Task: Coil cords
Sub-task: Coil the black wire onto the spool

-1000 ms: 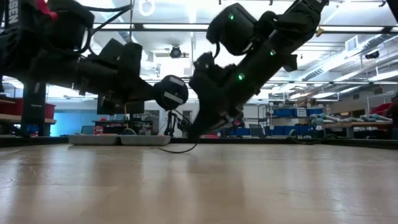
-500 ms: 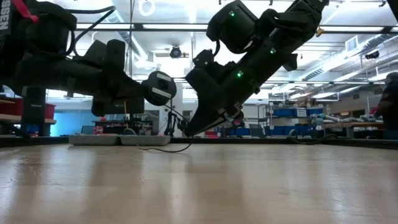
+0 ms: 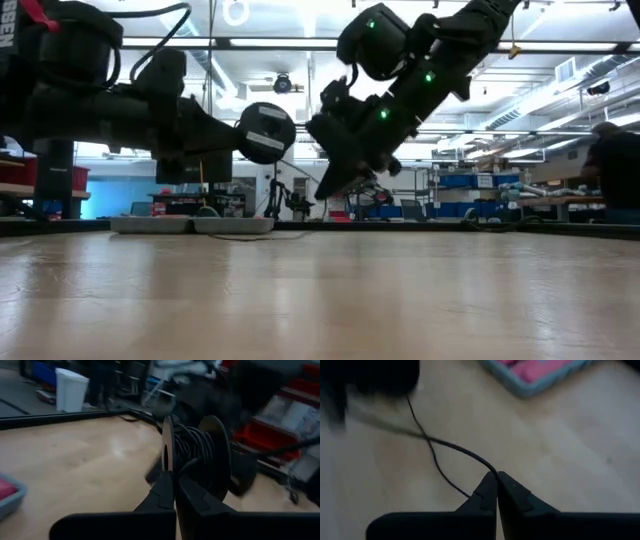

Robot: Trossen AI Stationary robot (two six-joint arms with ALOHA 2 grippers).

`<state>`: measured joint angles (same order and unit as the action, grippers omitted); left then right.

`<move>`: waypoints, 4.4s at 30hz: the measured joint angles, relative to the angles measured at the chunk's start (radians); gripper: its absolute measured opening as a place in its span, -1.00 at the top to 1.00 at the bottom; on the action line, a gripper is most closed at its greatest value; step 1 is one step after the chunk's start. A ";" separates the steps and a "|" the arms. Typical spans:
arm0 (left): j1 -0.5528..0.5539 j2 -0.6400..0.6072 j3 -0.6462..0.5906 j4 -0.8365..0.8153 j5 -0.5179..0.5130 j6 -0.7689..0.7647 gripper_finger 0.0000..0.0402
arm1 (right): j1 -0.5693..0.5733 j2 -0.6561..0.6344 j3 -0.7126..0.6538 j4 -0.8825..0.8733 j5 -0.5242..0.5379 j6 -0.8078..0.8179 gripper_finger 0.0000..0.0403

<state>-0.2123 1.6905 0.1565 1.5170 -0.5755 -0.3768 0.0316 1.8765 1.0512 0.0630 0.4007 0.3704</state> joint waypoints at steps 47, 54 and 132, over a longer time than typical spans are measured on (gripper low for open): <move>0.001 0.000 0.185 -0.358 -0.231 0.033 1.00 | 0.031 -0.027 0.148 0.067 -0.212 -0.091 0.98; 0.004 0.000 0.186 -0.342 -0.255 0.025 1.00 | 0.042 0.011 0.148 0.083 -0.260 -0.086 0.77; 0.002 0.000 0.036 -0.018 -0.258 0.005 1.00 | 0.027 0.036 -0.015 0.341 0.000 -0.211 0.93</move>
<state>-0.2104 1.6905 0.1921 1.4986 -0.8333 -0.3721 0.0589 1.9121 1.0359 0.4038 0.4007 0.1594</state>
